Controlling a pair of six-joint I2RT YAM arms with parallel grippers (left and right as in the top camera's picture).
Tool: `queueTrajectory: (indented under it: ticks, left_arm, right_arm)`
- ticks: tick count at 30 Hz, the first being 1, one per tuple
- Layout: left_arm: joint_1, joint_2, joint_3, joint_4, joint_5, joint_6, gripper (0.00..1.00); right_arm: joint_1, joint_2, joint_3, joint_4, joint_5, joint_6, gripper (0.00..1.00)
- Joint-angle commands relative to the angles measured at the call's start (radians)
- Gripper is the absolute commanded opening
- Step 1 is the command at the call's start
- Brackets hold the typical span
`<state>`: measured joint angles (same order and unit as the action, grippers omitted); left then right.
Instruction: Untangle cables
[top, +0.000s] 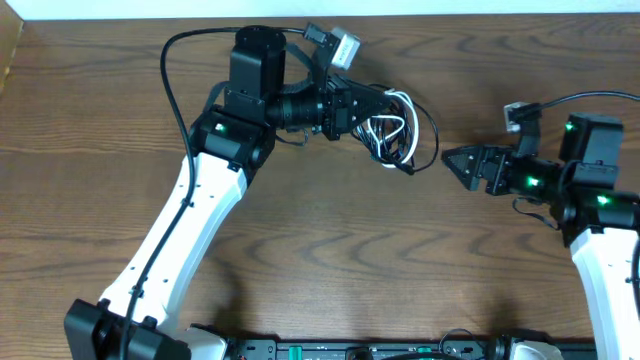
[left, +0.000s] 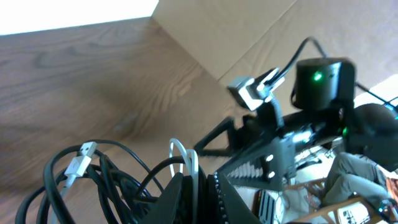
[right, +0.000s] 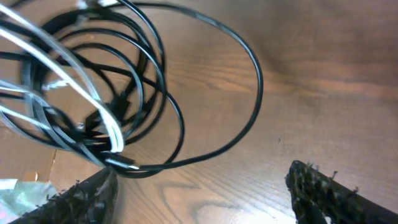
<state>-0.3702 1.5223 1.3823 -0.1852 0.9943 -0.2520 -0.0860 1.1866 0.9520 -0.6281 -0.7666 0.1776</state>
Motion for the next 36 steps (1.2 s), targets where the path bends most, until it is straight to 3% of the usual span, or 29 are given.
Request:
queueTrajectory:
  ticks: [1, 21, 22, 23, 24, 25, 29, 36]
  left_arm:
    - [0.000, -0.024, 0.010, 0.027, 0.046, -0.047, 0.12]
    - [0.000, -0.100, 0.010, 0.053, 0.046, -0.065, 0.12]
    - [0.000, -0.100, 0.010, 0.053, 0.046, -0.065, 0.12]
    - [0.000, -0.100, 0.010, 0.053, 0.046, -0.065, 0.12]
    - [0.000, -0.100, 0.010, 0.053, 0.045, -0.065, 0.12]
    - [0.000, -0.100, 0.010, 0.053, 0.045, -0.064, 0.12]
    - [0.007, -0.099, 0.009, 0.015, -0.065, -0.055, 0.13]
    - [0.060, -0.099, 0.010, -0.204, -0.602, 0.015, 0.22]
  right_arm:
    - [0.030, 0.025, 0.000, 0.008, 0.066, 0.047, 0.84]
    - [0.203, 0.181, 0.000, 0.197, 0.217, 0.243, 0.81]
    - [0.212, 0.190, 0.000, 0.205, 0.220, 0.246, 0.74]
    - [0.221, 0.197, 0.000, 0.212, 0.224, 0.246, 0.53]
    - [0.231, 0.206, 0.000, 0.217, 0.238, 0.246, 0.12]
    - [0.239, 0.211, 0.000, 0.217, 0.264, 0.246, 0.01]
    - [0.241, 0.213, 0.001, 0.177, 0.414, 0.275, 0.01]
    - [0.080, 0.204, 0.001, 0.061, 0.487, 0.278, 0.01]
